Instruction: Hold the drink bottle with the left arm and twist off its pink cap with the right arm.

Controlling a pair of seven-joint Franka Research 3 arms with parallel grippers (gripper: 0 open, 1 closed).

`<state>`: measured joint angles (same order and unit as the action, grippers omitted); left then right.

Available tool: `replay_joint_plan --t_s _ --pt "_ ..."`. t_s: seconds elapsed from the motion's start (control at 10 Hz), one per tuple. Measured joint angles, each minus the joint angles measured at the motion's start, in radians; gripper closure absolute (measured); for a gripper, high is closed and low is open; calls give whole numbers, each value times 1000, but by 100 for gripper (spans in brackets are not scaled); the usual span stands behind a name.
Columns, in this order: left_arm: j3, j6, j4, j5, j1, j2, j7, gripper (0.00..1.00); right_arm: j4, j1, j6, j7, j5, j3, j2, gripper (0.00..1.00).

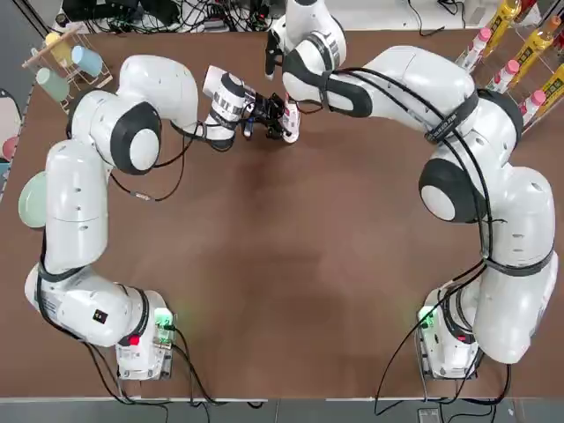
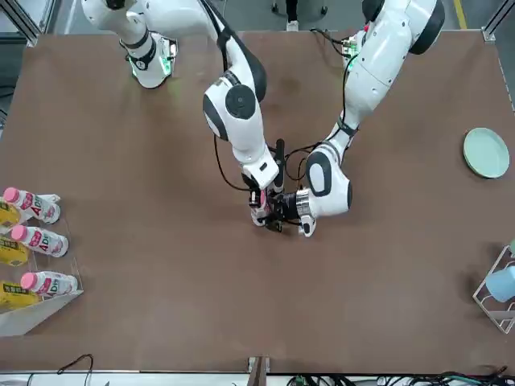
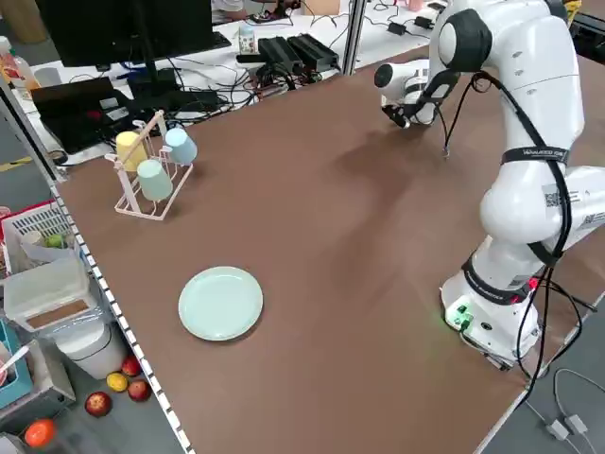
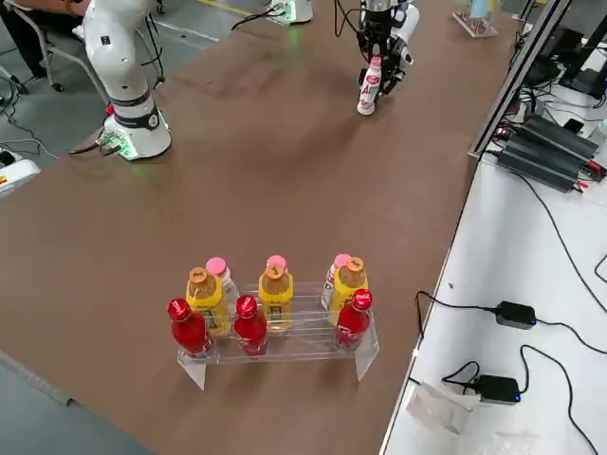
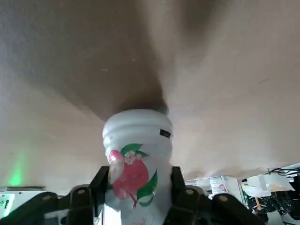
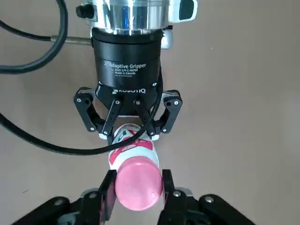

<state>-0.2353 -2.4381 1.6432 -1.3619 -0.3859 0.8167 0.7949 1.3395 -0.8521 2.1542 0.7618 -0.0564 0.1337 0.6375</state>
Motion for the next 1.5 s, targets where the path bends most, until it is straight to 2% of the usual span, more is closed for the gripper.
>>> replay_joint_plan --t_s 0.4,0.7,1.0,1.1,1.3,1.4,1.5 --pt "1 1 3 -2 1 4 0 43 -38 0 6 0 0 3 -6 52" --pt "1 1 3 -2 1 4 0 43 -41 6 -8 -2 0 10 -7 52" --pt "1 1 3 -2 1 4 0 43 -43 65 -192 -7 0 25 -46 52" --pt "1 1 3 -2 1 4 0 43 -30 108 -236 -6 1 28 -59 52" --pt "1 1 3 -2 1 4 0 43 38 199 -235 -3 4 32 -66 52" --pt "1 1 3 -2 2 4 0 43 92 238 -187 -3 4 36 -65 52" --pt "1 1 3 -2 1 4 0 43 168 273 -84 -3 5 38 -64 51"
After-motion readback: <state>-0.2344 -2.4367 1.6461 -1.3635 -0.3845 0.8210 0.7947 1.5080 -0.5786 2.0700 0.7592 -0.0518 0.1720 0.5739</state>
